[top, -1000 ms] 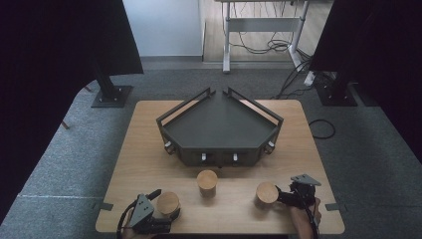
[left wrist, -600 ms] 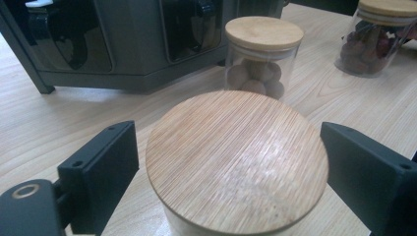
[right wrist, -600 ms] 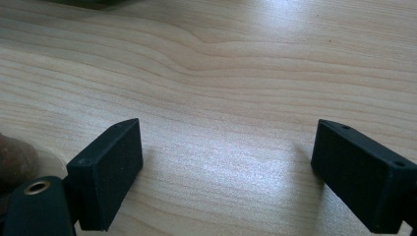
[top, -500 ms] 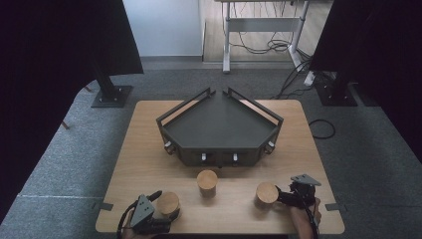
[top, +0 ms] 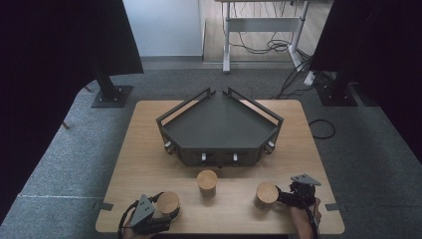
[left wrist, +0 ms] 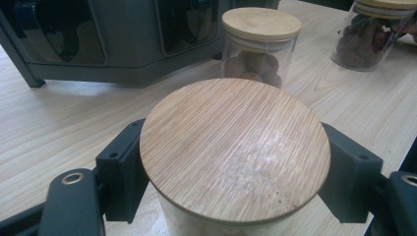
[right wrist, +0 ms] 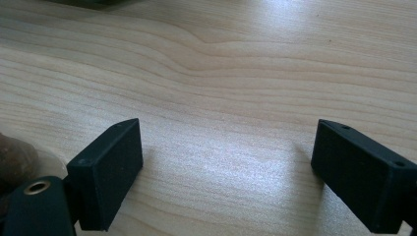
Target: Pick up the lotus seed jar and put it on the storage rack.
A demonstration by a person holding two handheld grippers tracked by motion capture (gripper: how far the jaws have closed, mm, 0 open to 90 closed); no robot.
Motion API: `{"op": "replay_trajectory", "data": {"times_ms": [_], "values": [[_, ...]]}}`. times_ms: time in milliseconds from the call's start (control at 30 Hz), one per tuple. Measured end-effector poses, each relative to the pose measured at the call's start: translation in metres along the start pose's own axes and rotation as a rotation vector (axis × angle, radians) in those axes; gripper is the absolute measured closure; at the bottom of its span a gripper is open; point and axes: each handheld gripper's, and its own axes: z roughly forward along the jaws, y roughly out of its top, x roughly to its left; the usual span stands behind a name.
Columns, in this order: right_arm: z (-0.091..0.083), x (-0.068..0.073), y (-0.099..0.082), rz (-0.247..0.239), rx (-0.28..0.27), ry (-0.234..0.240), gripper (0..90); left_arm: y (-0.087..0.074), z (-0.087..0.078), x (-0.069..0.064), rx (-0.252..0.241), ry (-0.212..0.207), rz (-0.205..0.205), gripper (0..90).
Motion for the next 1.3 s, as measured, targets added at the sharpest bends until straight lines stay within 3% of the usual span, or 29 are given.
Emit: {"op": "replay_trajectory", "data": {"times_ms": [133, 633, 1300], "values": [[0.000, 0.000, 0.000, 0.000, 0.000, 0.000, 11.5, 0.001, -0.001, -0.004, -0.009, 0.017, 0.011, 24.1], [0.000, 0.000, 0.000, 0.000, 0.000, 0.000, 11.6, 0.002, -0.008, -0.007, -0.050, 0.033, -0.020, 23.8], [0.000, 0.000, 0.000, -0.001, 0.000, 0.000, 11.5, 0.012, -0.014, -0.011, -0.090, 0.058, -0.026, 23.8]]}}
